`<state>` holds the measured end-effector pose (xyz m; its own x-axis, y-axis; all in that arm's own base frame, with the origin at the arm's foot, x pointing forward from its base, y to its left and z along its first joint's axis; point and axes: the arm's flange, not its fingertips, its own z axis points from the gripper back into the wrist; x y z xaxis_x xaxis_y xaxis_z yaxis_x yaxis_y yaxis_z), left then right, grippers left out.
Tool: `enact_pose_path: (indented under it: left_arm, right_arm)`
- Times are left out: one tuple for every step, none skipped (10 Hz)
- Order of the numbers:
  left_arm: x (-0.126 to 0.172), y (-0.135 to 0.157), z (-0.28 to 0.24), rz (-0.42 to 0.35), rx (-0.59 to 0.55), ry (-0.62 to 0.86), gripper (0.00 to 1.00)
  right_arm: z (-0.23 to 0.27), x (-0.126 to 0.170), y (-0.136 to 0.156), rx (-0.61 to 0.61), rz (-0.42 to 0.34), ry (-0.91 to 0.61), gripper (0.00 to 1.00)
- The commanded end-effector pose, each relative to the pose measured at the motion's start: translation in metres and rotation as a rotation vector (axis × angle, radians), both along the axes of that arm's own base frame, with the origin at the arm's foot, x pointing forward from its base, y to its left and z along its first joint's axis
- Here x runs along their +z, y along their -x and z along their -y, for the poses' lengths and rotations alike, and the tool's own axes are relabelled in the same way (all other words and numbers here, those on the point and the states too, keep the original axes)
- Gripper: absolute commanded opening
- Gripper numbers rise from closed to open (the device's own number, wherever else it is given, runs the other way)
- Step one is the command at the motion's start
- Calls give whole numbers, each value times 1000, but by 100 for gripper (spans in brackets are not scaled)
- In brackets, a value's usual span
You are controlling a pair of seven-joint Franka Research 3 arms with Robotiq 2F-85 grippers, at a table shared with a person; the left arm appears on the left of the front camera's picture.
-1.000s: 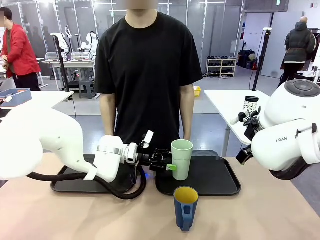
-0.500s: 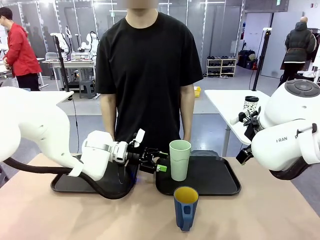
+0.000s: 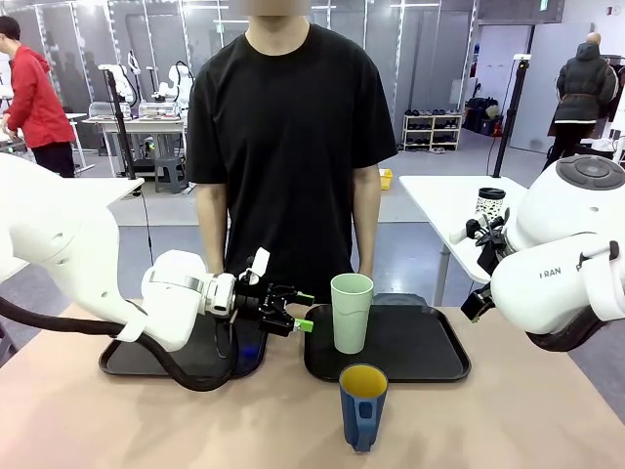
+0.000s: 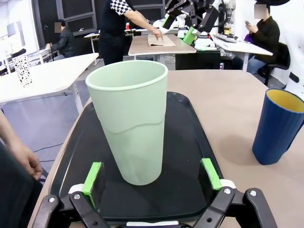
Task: Sort and store the cups by type.
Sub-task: Place the picked Reusable plastic cup into the Flat Tray indicated by the person, then pick up the Handle plastic cup and place it into the empty Flat Tray.
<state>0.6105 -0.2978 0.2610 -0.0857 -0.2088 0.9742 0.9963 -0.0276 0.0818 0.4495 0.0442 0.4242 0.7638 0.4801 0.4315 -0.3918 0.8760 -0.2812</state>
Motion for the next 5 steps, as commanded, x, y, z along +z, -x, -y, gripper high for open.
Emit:
enact_pose_path:
  left_arm:
    - [-3, -2, 4, -6, -6, 6, 100]
    - [-3, -2, 4, -6, -6, 6, 100]
    - [-3, -2, 4, -6, -6, 6, 100]
    - [-3, -2, 4, -6, -6, 6, 100]
    - [-3, -2, 4, -6, -6, 6, 100]
  right_arm:
    - [0, -1, -1, 2, 3, 1, 100]
    - [0, -1, -1, 2, 3, 1, 100]
    - [0, -1, -1, 2, 3, 1, 100]
    - [0, -1, -1, 2, 3, 1, 100]
    - [0, -1, -1, 2, 3, 1, 100]
